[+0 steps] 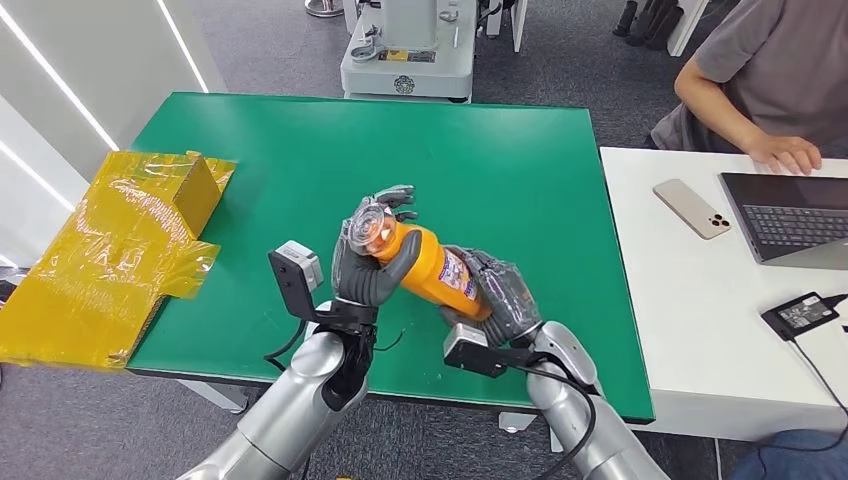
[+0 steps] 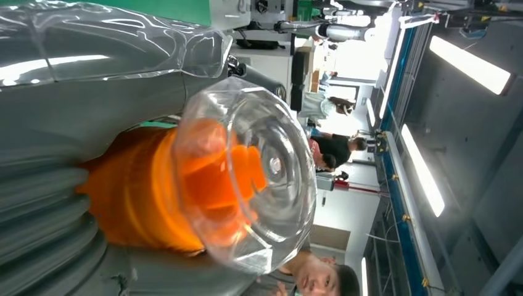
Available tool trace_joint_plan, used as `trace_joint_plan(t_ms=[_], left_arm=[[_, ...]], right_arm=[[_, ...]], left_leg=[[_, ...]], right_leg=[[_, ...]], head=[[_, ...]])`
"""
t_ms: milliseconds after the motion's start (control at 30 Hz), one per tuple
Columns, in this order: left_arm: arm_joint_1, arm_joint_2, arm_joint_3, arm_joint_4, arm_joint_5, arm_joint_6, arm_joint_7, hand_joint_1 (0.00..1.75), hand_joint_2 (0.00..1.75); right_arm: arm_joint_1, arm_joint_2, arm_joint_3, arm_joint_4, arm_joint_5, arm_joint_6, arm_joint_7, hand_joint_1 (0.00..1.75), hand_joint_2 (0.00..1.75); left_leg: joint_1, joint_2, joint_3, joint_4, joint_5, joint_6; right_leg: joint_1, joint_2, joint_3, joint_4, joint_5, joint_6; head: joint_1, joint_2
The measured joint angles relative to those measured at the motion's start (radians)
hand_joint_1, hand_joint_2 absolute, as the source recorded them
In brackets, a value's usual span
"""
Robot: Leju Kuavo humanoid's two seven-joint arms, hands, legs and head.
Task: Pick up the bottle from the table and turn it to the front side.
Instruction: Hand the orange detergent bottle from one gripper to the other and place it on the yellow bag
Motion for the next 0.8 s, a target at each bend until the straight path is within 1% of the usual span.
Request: trace_joint_plan(t_ms=[233,400,433,467,533,567,600,700,800], left_arm=[[0.002,-0.004,0.000,-0.003,-0.008,-0.010,0.010,1.75,1.75],[0.003,-0.002,0.001,-0.010,-0.014,-0.010,0.013,1.75,1.75],[0.003,-0.002,0.001,-0.012,-0.015,-0.010,0.013,1.75,1.75],[0.003,-0.002,0.002,-0.013,-0.016,-0.010,0.013,1.75,1.75],[0.003,-0.002,0.002,-0.015,-0.018,-0.009,0.014,1.75,1.75],[0.003,-0.002,0.002,-0.016,-0.020,-0.008,0.015,1.75,1.75],[0.003,-0.002,0.002,-0.018,-0.022,-0.006,0.015,1.75,1.75],[0.003,0.000,0.006,-0.024,-0.025,0.005,0.015,1.75,1.75],[0.003,0.006,0.010,-0.029,-0.025,0.023,0.016,1.75,1.75]], right_arm=[[0.010,0.004,-0.008,-0.007,0.011,-0.006,0.006,1.75,1.75],[0.022,0.006,-0.011,-0.029,0.032,-0.023,0.031,1.75,1.75],[0.024,0.006,-0.012,-0.033,0.036,-0.027,0.037,1.61,1.75],[0.026,0.006,-0.012,-0.036,0.039,-0.030,0.042,1.35,1.75],[0.028,0.007,-0.014,-0.042,0.042,-0.034,0.050,0.48,1.75],[0.030,0.008,-0.015,-0.044,0.042,-0.035,0.054,0.18,1.75],[0.032,0.010,-0.016,-0.046,0.041,-0.036,0.058,0.00,1.75],[0.041,0.014,-0.025,-0.054,0.027,-0.043,0.070,0.00,1.75],[0.051,0.015,-0.037,-0.071,-0.020,-0.043,0.070,0.00,1.75]], left_leg=[[0.000,0.000,0.000,0.000,0.000,0.000],[0.000,0.000,0.000,0.000,0.000,0.000],[0.000,0.000,0.000,0.000,0.000,0.000],[0.000,0.000,0.000,0.000,0.000,0.000],[0.000,0.000,0.000,0.000,0.000,0.000],[0.000,0.000,0.000,0.000,0.000,0.000],[0.000,0.000,0.000,0.000,0.000,0.000],[0.000,0.000,0.000,0.000,0.000,0.000],[0.000,0.000,0.000,0.000,0.000,0.000]], right_leg=[[0.000,0.000,0.000,0.000,0.000,0.000],[0.000,0.000,0.000,0.000,0.000,0.000],[0.000,0.000,0.000,0.000,0.000,0.000],[0.000,0.000,0.000,0.000,0.000,0.000],[0.000,0.000,0.000,0.000,0.000,0.000],[0.000,0.000,0.000,0.000,0.000,0.000],[0.000,0.000,0.000,0.000,0.000,0.000],[0.000,0.000,0.000,0.000,0.000,0.000],[0.000,0.000,0.000,0.000,0.000,0.000]], head=[[0.000,0.000],[0.000,0.000],[0.000,0.000],[0.000,0.000],[0.000,0.000],[0.000,0.000],[0.000,0.000],[0.000,0.000],[0.000,0.000]])
